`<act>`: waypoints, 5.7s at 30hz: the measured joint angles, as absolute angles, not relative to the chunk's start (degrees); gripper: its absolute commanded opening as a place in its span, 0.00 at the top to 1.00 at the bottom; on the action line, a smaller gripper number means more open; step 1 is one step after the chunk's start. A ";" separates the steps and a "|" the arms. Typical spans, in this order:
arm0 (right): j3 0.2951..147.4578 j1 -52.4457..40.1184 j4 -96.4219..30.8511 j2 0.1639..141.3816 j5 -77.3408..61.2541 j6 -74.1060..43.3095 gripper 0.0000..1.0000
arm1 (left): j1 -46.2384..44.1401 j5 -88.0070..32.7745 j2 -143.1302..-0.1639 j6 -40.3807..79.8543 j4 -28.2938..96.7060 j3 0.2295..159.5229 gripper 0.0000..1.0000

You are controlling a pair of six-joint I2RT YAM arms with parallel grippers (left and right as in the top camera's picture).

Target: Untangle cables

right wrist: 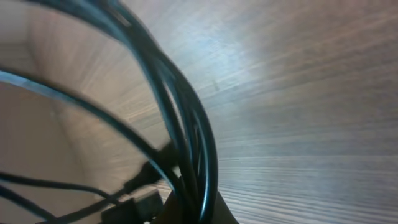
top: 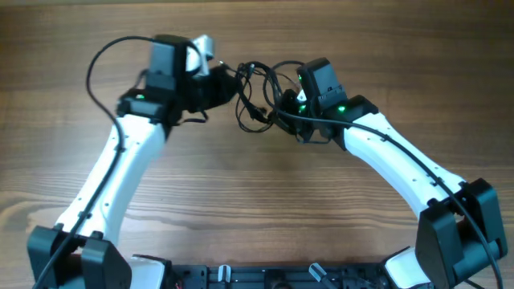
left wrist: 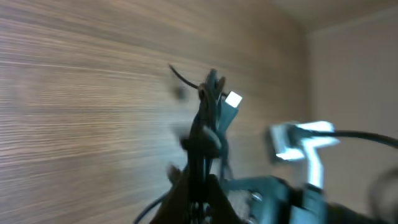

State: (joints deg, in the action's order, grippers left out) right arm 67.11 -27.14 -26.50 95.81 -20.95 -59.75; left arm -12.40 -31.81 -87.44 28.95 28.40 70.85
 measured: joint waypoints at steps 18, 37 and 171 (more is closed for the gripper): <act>66.67 -26.96 -34.26 94.30 -30.52 -25.41 0.96 | 8.03 -65.19 -84.93 23.46 31.46 71.24 0.83; 66.89 -26.96 -34.35 74.04 -39.33 -25.45 0.96 | -4.14 -48.73 -84.90 3.44 44.31 71.26 0.49; 66.00 -7.29 -49.71 81.56 -24.93 -37.10 0.80 | -31.79 -20.80 -99.48 15.53 38.20 71.61 0.96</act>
